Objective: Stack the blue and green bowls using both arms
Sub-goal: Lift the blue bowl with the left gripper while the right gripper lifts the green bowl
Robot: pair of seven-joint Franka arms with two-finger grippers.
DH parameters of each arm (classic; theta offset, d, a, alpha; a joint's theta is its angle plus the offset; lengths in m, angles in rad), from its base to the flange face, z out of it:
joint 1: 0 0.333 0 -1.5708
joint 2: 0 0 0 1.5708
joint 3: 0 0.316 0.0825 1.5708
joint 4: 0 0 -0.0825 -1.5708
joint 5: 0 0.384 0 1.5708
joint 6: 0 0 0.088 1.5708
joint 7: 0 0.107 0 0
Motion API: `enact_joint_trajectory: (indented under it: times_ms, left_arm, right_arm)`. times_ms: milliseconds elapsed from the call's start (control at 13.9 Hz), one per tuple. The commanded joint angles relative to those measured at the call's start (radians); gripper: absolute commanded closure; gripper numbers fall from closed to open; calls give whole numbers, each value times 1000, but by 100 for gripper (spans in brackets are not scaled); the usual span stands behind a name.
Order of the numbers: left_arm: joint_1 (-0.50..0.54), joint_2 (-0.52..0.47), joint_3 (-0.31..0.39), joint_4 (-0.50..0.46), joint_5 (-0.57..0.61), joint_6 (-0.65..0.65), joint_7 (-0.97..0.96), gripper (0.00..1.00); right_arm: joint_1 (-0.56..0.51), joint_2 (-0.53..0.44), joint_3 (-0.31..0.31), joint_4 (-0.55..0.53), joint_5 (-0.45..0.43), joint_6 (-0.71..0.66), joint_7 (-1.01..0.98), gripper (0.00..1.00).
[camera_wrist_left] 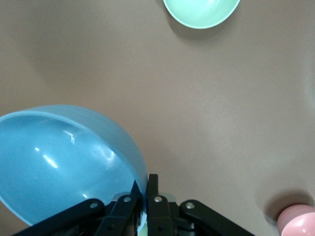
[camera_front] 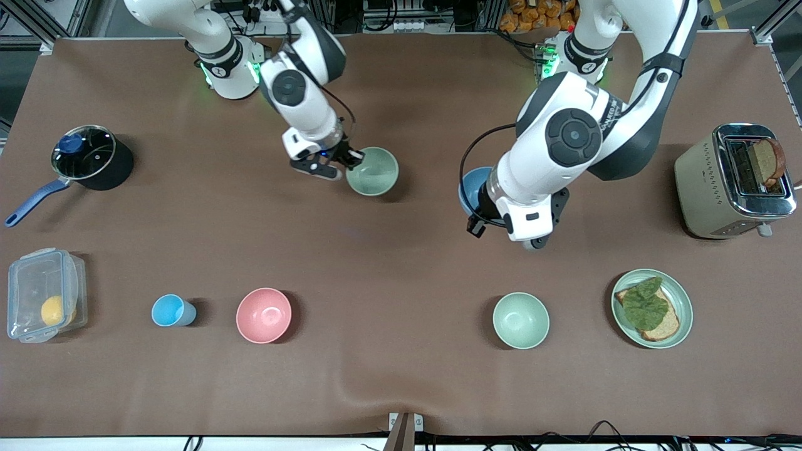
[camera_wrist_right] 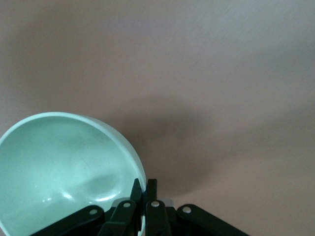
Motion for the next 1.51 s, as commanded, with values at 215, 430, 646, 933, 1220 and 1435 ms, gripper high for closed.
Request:
enact_joint_trajectory:
  times_ms: [215, 430, 646, 933, 1220, 1435]
  left_arm:
    - [-8, -13, -24, 25, -42, 8, -60, 100]
    - [-8, -13, -57, 32, -42, 10, -103, 100]
    - [-15, -10, -61, 30, -41, 28, -126, 100]
    - [-26, -7, -61, 29, -36, 28, -126, 100]
    - [-40, 2, -61, 27, -30, 28, -137, 100]
    - [-72, 31, -58, 27, -27, 52, -149, 100]
  right_arm:
    - [74, 148, -15, 151, -106, -2, 229, 100]
    - [75, 184, -15, 186, -132, -2, 260, 100]
    - [75, 188, -15, 188, -132, 6, 264, 100]
    - [75, 200, -15, 194, -130, 37, 367, 0]
    - [50, 196, -15, 196, -115, 23, 392, 0]
    - [16, 184, -15, 211, -115, -17, 418, 0]
